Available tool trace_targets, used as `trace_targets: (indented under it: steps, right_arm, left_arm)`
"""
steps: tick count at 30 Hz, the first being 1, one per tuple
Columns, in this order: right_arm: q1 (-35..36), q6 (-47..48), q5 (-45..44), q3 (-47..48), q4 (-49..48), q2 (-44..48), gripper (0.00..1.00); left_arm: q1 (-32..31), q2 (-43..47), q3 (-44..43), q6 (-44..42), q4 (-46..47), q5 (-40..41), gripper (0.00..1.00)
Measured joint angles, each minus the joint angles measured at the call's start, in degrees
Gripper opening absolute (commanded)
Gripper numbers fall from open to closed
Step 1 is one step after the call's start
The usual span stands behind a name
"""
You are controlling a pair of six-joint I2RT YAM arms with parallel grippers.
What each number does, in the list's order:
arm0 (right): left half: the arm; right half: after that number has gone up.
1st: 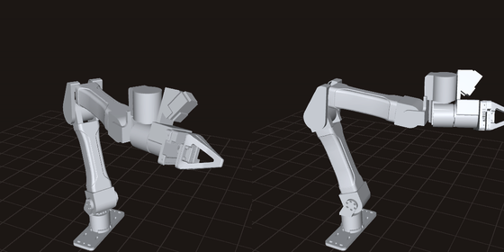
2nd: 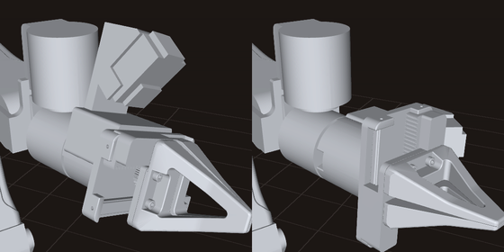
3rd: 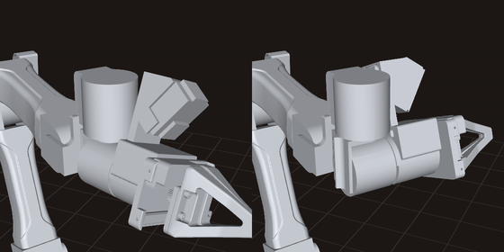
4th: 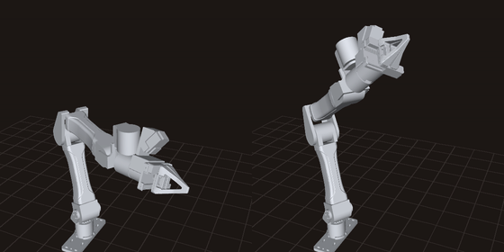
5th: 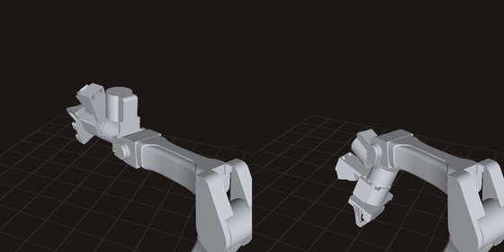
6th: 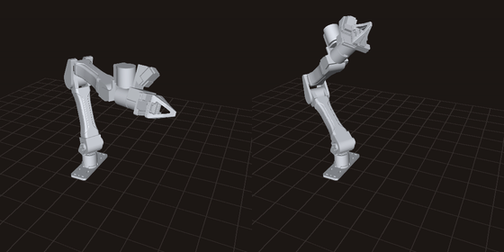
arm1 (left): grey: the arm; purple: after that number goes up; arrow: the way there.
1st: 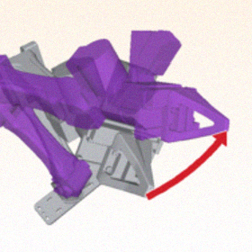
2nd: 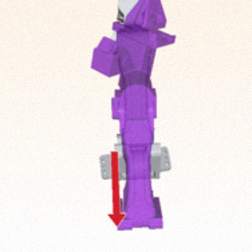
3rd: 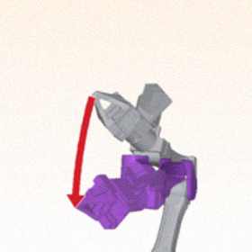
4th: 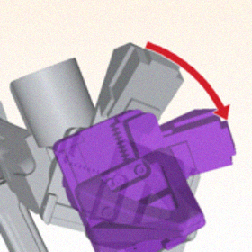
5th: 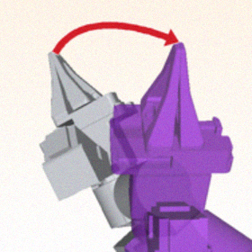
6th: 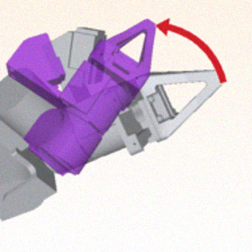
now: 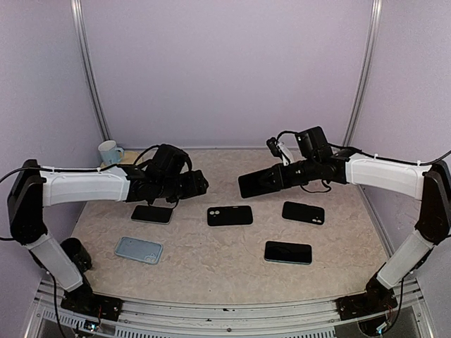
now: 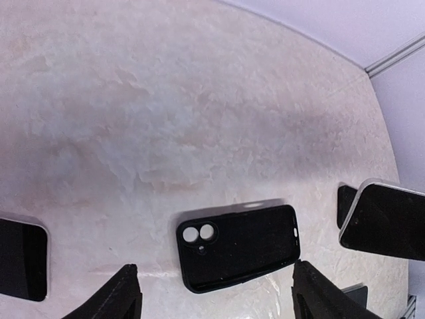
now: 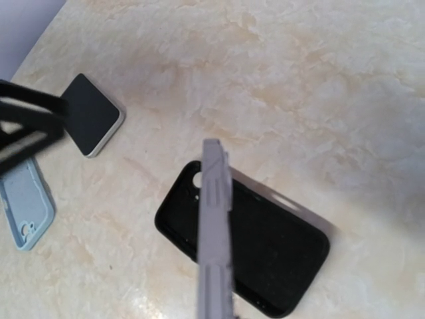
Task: Put the phone into the phone case
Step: Install the phone into the phone case.
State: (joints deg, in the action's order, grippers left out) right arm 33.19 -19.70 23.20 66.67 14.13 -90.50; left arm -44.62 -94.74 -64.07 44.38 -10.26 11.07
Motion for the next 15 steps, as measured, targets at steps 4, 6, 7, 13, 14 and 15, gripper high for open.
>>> trace_targets:
  steps: [4, 6, 7, 13, 14, 15]
  right_arm:
    - [0.0, 0.22, -0.28, 0.0, 0.28, 0.52, 0.0]
    - [0.0, 0.31, -0.39, 0.0, 0.37, 0.7, 0.0]
    - [0.0, 0.33, -0.39, 0.0, 0.46, 0.72, 0.0]
    - [0.0, 0.31, -0.33, 0.0, 0.68, 0.83, 0.0]
    - [0.0, 0.31, -0.33, 0.0, 0.66, 0.85, 0.0]
    - [0.0, 0.31, -0.33, 0.0, 0.66, 0.87, 0.0]
  left_arm:
    - [-0.44, 5.49, 2.21, -2.49, 0.85, 5.11, 0.98]
    - [-0.72, 7.37, 2.64, -4.04, 1.6, 7.3, 0.99]
    - [-0.85, 8.35, 2.91, -4.85, 2.27, 8.37, 0.99]
    - [-1.53, 13.6, 5.6, -9.79, 7.41, 15.13, 0.99]
    - [-1.55, 14.49, 6.47, -10.25, 8.59, 16.28, 0.99]
    - [-1.57, 15.32, 7.32, -10.47, 9.53, 17.29, 0.99]
